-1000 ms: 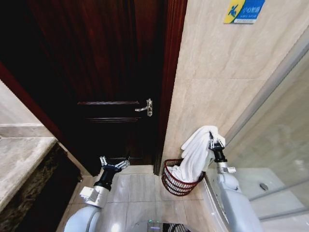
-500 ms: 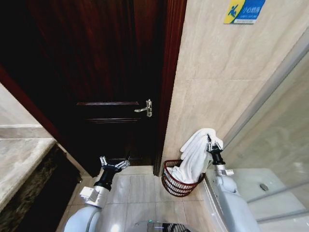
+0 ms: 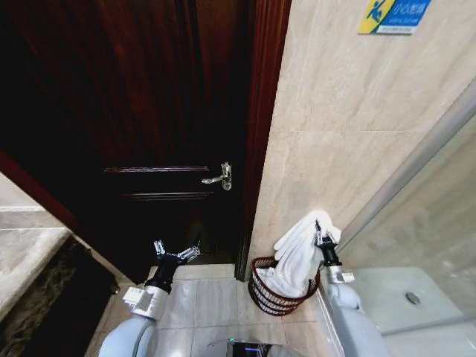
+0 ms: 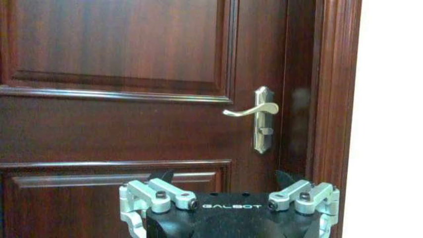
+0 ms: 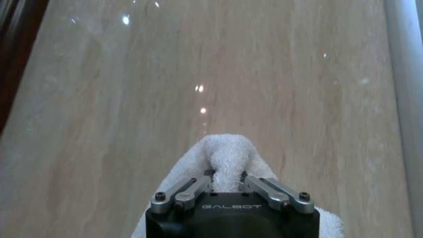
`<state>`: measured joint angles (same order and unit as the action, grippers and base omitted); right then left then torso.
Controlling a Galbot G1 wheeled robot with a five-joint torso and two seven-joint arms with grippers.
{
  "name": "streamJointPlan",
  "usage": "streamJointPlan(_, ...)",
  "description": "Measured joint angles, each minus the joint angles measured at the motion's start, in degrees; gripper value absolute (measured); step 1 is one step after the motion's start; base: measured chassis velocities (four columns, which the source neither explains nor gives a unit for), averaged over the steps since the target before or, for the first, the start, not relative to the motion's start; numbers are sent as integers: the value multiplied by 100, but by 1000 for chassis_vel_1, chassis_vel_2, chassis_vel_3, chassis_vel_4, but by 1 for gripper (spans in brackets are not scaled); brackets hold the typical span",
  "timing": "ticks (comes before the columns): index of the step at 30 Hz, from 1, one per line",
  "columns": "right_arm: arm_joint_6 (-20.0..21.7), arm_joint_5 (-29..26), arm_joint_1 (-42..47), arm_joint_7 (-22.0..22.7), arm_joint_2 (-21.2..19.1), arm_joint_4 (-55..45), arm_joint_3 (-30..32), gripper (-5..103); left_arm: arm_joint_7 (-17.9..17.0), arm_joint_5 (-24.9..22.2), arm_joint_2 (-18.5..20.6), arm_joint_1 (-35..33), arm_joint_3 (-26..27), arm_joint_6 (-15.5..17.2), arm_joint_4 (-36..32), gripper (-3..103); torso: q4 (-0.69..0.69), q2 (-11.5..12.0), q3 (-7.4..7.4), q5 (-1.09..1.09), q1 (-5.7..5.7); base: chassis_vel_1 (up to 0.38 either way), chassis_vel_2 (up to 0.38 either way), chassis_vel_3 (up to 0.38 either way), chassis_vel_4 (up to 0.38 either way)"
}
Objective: Discard the used towel into the hamper.
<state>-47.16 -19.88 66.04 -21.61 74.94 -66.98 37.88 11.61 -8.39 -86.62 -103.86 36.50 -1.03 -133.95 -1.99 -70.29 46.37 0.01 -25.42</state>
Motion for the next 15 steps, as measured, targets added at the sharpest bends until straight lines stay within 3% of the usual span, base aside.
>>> streamJointPlan(15,2,-73,-297,-131,157,959,-105,10,0,0,0,1,0,0,0,100,2,0,1,-2,-4,4,-1,-3,2)
